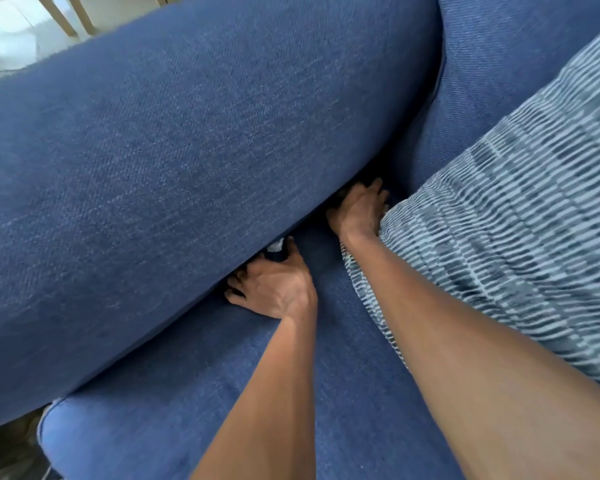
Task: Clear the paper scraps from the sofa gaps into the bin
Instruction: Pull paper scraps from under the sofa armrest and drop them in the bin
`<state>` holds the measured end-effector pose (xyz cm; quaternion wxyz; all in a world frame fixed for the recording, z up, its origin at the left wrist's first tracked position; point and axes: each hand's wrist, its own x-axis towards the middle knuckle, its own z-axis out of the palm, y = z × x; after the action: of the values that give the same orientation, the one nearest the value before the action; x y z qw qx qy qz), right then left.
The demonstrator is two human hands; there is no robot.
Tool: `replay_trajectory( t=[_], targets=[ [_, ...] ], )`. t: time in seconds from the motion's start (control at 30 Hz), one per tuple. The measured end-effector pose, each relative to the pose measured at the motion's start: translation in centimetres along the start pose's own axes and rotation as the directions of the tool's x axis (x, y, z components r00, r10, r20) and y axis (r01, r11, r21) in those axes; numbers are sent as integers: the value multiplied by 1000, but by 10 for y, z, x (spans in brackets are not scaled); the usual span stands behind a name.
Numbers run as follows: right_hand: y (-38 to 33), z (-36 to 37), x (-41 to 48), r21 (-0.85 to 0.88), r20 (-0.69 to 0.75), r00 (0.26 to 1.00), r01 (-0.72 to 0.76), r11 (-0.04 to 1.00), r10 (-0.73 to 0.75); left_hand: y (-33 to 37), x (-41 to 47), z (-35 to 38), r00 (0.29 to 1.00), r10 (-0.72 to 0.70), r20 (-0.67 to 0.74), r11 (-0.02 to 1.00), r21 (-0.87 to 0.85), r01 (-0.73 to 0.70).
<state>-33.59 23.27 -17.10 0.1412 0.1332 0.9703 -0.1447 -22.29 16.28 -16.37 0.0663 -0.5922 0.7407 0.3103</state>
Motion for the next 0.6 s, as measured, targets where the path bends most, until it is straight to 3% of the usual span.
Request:
replay_trajectory(
  t=[0.17, 0.37, 0.47, 0.6],
  targets=[
    [4, 6, 9, 45, -26, 1000, -10, 999, 12, 4, 6, 9, 989, -123, -84, 979, -172, 107],
    [6, 5, 14, 48, -63, 998, -22, 999, 25, -6, 0, 15, 993, 20, -112, 991, -126, -34],
    [7, 10, 16, 139, -77, 994, -68, 988, 79, -10, 1, 18, 991, 19, -136, 987, -157, -41],
    [6, 10, 14, 137, -93, 991, -86, 987, 99, -15, 1, 15, 995, 27, -96, 974, -222, -48]
  ],
)
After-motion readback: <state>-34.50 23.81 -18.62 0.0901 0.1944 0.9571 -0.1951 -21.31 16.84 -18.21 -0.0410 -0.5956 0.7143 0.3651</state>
